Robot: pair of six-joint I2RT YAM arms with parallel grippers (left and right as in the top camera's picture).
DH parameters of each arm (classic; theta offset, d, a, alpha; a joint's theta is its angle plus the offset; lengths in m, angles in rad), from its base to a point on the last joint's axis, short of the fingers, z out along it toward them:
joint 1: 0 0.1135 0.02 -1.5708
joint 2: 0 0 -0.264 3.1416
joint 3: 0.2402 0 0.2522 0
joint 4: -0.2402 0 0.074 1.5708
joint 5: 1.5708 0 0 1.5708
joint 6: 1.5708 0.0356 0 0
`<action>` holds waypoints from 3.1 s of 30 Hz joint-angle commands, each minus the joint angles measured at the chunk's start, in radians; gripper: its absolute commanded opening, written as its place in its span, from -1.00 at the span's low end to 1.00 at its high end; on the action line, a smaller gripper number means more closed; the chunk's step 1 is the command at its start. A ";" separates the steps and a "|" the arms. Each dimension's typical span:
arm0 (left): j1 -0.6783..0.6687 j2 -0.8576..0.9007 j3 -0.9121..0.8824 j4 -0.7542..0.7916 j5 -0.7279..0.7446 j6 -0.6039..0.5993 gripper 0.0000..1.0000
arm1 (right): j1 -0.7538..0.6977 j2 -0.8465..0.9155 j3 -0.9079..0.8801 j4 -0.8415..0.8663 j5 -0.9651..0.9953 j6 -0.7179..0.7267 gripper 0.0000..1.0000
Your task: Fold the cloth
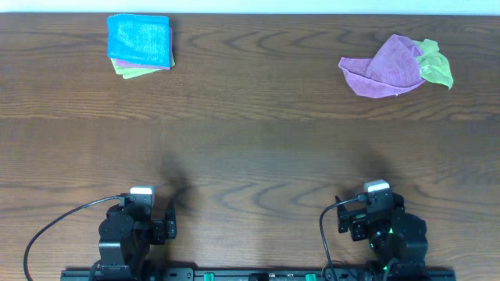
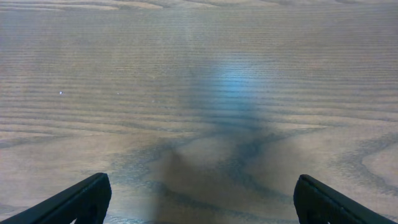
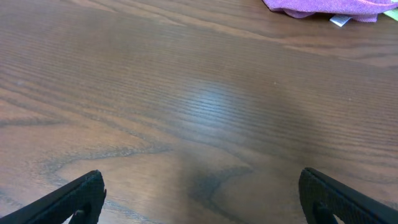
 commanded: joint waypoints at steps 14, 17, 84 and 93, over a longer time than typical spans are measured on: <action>0.006 -0.009 -0.006 -0.046 -0.030 0.037 0.90 | 0.009 -0.011 -0.017 0.000 0.006 0.014 0.99; 0.006 -0.009 -0.006 -0.046 -0.030 0.037 0.90 | 0.009 -0.011 -0.017 0.000 0.006 0.014 0.99; 0.006 -0.009 -0.006 -0.046 -0.030 0.037 0.90 | -0.261 1.991 1.669 -0.258 0.008 0.280 0.98; 0.006 -0.009 -0.006 -0.046 -0.030 0.037 0.91 | -0.261 2.113 1.669 -0.089 -0.065 0.422 0.99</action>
